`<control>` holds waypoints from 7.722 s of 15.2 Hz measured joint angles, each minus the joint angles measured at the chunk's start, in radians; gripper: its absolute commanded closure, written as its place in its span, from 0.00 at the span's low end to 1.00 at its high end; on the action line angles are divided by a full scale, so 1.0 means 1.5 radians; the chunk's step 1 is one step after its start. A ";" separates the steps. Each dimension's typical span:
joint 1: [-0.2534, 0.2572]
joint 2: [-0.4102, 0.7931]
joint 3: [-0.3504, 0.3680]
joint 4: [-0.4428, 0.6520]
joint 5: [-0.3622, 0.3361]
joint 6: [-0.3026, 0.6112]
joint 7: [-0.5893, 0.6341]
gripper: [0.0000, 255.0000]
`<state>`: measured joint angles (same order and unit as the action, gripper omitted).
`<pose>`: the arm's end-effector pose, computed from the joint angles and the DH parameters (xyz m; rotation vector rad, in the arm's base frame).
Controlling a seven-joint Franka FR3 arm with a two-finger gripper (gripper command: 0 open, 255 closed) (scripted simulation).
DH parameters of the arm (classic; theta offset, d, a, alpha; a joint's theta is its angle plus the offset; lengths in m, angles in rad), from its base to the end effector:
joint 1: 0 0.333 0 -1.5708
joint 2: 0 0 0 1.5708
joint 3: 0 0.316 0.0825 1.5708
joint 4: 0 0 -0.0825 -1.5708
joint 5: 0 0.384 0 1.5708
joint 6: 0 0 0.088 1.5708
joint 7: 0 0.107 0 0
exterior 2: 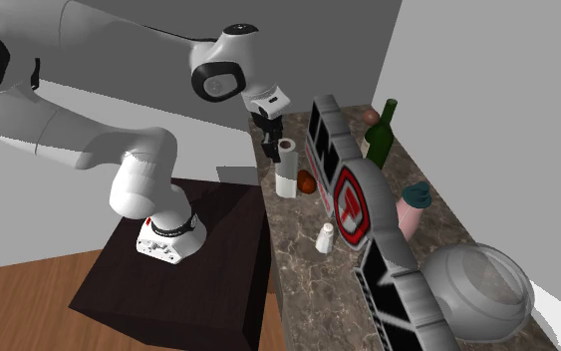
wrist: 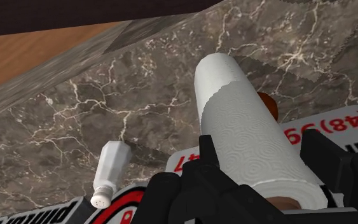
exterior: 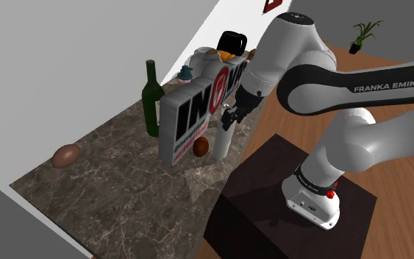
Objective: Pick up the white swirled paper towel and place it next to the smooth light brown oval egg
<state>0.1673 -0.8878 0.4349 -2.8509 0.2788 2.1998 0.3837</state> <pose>0.2607 0.1716 0.4205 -3.1197 0.0636 -0.3554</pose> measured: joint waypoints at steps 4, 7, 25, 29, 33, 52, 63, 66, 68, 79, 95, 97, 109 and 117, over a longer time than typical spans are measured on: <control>-0.004 -0.014 -0.012 0.027 -0.010 -0.040 -0.002 1.00; -0.007 -0.021 -0.019 0.051 -0.017 -0.071 -0.003 1.00; -0.030 -0.023 -0.062 0.209 -0.055 -0.229 -0.010 1.00; -0.034 -0.018 -0.069 0.245 -0.062 -0.261 -0.011 1.00; -0.039 -0.008 -0.075 0.288 -0.069 -0.293 -0.011 1.00; -0.060 0.079 -0.065 0.472 -0.085 -0.388 0.010 1.00; -0.103 0.296 0.102 0.572 -0.109 -0.263 0.146 1.00; -0.118 0.370 0.157 0.612 -0.143 -0.235 0.197 1.00; -0.130 0.434 0.194 0.652 -0.180 -0.223 0.234 1.00; -0.011 0.822 0.274 0.929 -0.488 -0.262 0.458 1.00; 0.035 0.914 0.244 0.911 -0.561 -0.185 0.512 1.00; 0.033 0.919 0.241 0.898 -0.566 -0.169 0.517 1.00; 0.033 0.939 0.227 0.844 -0.592 -0.104 0.546 1.00; 0.033 0.939 0.227 0.844 -0.592 -0.104 0.546 0.00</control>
<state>0.2166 0.5210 0.7749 -1.5849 -0.6090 2.0445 1.2022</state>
